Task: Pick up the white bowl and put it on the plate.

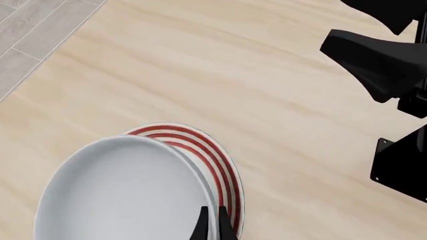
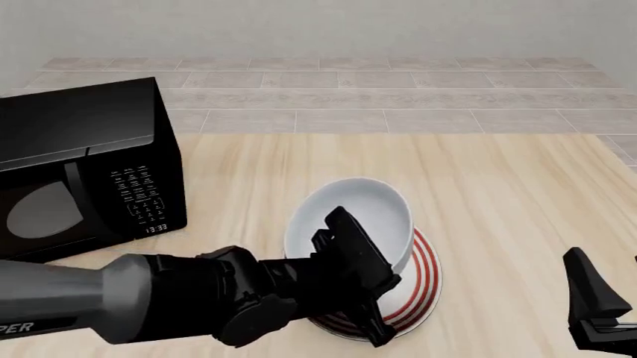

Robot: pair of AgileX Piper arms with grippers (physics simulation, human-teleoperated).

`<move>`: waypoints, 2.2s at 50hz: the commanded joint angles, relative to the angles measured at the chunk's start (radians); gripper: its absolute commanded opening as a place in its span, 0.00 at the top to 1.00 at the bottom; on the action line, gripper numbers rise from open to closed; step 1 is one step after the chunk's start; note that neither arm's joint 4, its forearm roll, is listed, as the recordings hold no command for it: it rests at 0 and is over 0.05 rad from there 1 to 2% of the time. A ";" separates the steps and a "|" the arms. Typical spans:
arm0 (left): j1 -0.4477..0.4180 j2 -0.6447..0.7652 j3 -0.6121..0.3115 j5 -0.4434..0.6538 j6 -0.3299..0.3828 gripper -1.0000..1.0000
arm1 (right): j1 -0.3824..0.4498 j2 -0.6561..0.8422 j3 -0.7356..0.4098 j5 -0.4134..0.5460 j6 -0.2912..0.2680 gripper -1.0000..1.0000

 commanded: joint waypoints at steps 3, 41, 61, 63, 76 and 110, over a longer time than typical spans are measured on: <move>0.001 0.017 -0.008 -0.016 0.006 1.00 | -0.001 0.003 0.009 -0.011 -0.001 0.00; -0.008 0.058 -0.008 -0.050 -0.007 1.00 | 0.000 0.003 0.009 -0.011 -0.001 0.00; 0.002 0.080 -0.016 -0.058 0.000 1.00 | 0.000 0.002 0.009 -0.011 -0.001 0.00; -0.002 0.078 -0.012 -0.057 -0.001 1.00 | -0.001 0.003 0.009 -0.011 -0.001 0.00; -0.004 0.077 -0.016 -0.051 0.000 0.00 | -0.001 0.002 0.009 -0.011 -0.001 0.00; 0.000 -0.056 -0.007 0.053 0.039 0.00 | 0.000 0.003 0.009 -0.011 -0.001 0.00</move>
